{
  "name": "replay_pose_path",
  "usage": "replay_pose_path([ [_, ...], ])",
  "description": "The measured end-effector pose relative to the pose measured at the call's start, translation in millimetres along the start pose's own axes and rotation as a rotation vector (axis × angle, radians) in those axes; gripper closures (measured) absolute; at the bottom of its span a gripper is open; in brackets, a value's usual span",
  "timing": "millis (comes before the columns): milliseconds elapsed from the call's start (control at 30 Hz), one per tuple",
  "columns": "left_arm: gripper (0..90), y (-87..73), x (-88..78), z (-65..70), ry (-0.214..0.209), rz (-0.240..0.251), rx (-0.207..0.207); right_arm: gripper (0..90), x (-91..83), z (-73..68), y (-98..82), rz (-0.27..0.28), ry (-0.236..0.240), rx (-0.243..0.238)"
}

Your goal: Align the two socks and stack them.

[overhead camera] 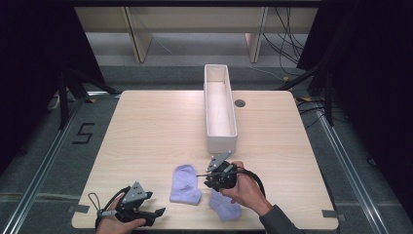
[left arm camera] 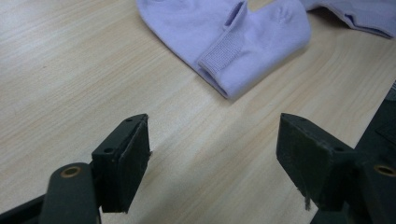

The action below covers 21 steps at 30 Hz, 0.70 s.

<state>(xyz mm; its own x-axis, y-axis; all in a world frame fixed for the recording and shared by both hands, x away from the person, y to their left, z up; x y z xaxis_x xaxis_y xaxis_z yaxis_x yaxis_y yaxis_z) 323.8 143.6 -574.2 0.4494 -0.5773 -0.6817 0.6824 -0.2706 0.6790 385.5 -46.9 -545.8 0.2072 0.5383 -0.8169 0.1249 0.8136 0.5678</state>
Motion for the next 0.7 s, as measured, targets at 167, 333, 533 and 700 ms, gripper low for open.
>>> replay_pose_path([
  [167, 25.4, 0.3, -0.4, -0.4, -0.007, 0.003, -0.004, 77.7, 6.2, -1.3, 9.2, 0.003, 0.005, -0.024],
  [333, 25.4, -0.1, -1.9, -3.0, 0.002, -0.005, 0.006, 76.6, 12.7, -6.6, 19.5, 0.007, 0.025, -0.041],
  [533, 25.4, 0.1, -2.0, -3.1, 0.001, 0.000, -0.005, 76.5, 20.1, -10.9, 28.9, 0.001, 0.044, -0.064],
  [700, 25.4, -0.3, -2.8, -3.8, 0.002, -0.007, 0.002, 75.5, 27.9, -13.8, 33.2, -0.009, 0.061, -0.077],
])
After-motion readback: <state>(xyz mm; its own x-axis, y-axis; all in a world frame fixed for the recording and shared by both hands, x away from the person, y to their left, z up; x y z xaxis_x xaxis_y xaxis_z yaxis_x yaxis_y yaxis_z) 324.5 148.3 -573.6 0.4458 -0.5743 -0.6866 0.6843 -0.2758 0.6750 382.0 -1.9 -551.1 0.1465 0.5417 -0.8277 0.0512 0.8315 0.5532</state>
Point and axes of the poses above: each handheld gripper's, and its own axes: x roughly forward along the jaws, y roughly out of its top, z roughly to its right, the point moved 10 cm from there along x, roughly forward along the jaws, and after that the axes turned 13 degrees about -x, right-handed, at the moved point
